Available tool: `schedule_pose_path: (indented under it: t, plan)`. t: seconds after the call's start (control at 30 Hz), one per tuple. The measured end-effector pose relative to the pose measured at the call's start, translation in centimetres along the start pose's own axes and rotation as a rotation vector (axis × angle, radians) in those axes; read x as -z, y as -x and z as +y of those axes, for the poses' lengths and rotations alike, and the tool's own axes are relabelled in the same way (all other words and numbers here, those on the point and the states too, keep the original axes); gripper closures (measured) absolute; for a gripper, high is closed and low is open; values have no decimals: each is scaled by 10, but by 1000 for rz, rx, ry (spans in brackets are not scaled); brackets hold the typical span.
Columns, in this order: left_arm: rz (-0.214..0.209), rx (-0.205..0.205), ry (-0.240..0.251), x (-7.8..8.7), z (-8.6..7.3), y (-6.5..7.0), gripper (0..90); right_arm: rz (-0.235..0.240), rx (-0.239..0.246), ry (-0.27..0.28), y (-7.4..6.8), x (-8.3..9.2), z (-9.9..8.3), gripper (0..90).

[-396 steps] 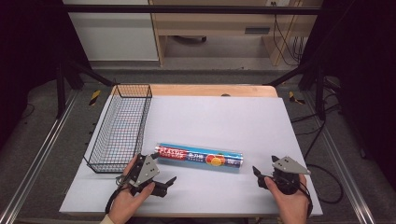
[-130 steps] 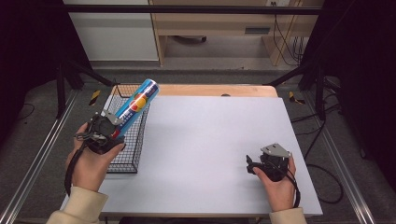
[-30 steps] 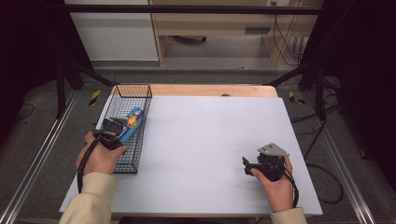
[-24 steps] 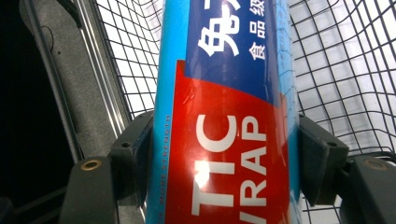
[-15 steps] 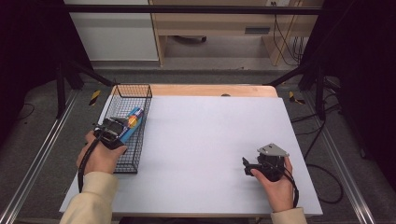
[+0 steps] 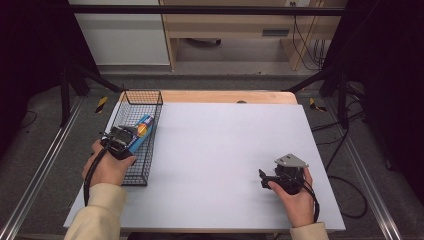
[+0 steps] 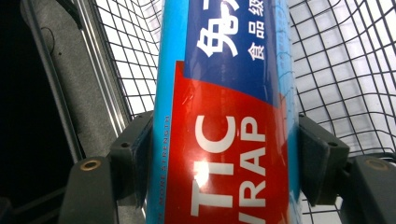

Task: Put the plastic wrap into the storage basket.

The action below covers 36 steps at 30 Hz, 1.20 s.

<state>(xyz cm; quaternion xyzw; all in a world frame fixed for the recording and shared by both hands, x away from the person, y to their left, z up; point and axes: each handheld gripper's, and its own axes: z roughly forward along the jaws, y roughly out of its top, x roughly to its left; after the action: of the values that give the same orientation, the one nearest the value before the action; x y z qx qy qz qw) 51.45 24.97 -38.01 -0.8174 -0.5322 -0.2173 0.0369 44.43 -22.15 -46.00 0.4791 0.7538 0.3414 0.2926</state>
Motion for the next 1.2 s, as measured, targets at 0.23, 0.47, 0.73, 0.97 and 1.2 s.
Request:
schedule_pose_path:
  t: [0.23,0.47,0.73,0.97,1.2]
  plan:
    - [4,-6,-2,0,0,0,310,3,1,-5,0,0,0,71]
    - [4,-6,11,0,1,1,300,10,2,-13,-1,-1,0,69]
    - [2,-1,22,1,1,0,298,12,1,-12,-1,-1,0,69]
    - [11,-7,26,2,1,1,272,16,5,-13,-1,-1,-1,68]
    - [9,2,52,4,0,2,216,14,5,-12,-1,-1,0,68]
